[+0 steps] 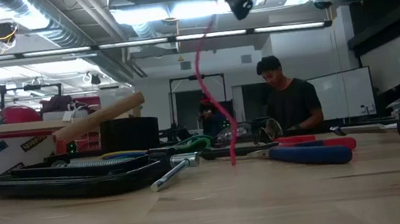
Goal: Coil cords
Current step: Uncoil the red wire from the black spool
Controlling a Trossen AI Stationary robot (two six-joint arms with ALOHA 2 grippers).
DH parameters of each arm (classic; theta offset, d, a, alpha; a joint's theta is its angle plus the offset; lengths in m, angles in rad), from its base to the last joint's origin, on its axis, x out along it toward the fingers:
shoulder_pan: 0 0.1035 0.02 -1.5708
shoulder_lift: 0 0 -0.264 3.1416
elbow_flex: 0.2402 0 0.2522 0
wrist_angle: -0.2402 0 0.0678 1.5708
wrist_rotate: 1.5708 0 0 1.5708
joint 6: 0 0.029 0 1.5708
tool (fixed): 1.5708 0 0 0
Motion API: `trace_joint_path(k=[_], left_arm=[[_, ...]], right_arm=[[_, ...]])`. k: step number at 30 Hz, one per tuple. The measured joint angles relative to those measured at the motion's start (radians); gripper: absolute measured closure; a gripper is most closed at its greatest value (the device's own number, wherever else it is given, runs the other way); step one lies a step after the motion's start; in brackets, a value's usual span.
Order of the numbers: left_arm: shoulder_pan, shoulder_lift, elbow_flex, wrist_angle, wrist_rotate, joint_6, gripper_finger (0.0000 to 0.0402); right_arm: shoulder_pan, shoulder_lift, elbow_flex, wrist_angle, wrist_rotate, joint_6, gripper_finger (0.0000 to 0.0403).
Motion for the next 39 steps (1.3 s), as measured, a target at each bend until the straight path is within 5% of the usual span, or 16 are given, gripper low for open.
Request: trace_joint_path(k=[6, 11, 14, 18, 29, 39], left_arm=[[0.012, -0.044, -0.002, -0.112, -0.091, 0.054, 0.0401], [0.012, -0.114, -0.003, -0.398, -0.134, -0.030, 0.0401], [0.011, -0.160, -0.002, -0.558, -0.130, -0.138, 0.0401], [0.008, -0.166, -0.003, -0.647, -0.034, -0.260, 0.0401], [-0.029, -0.003, -0.002, -0.260, 0.183, -0.303, 0.0401], [-0.051, 0.073, -0.003, 0.121, 0.233, -0.159, 0.0401]], right_arm=[[0.003, -0.067, 0.000, -0.243, -0.151, 0.033, 0.0396], [0.008, -0.180, 0.000, -0.361, -0.175, 0.051, 0.0396], [0.006, -0.269, 0.000, -0.367, -0.140, 0.049, 0.0396], [0.006, -0.372, 0.000, -0.314, 0.052, -0.005, 0.0396], [0.002, -0.310, 0.002, -0.080, 0.447, -0.132, 0.0396], [-0.055, -0.101, 0.002, -0.077, 0.414, -0.056, 0.0396]])
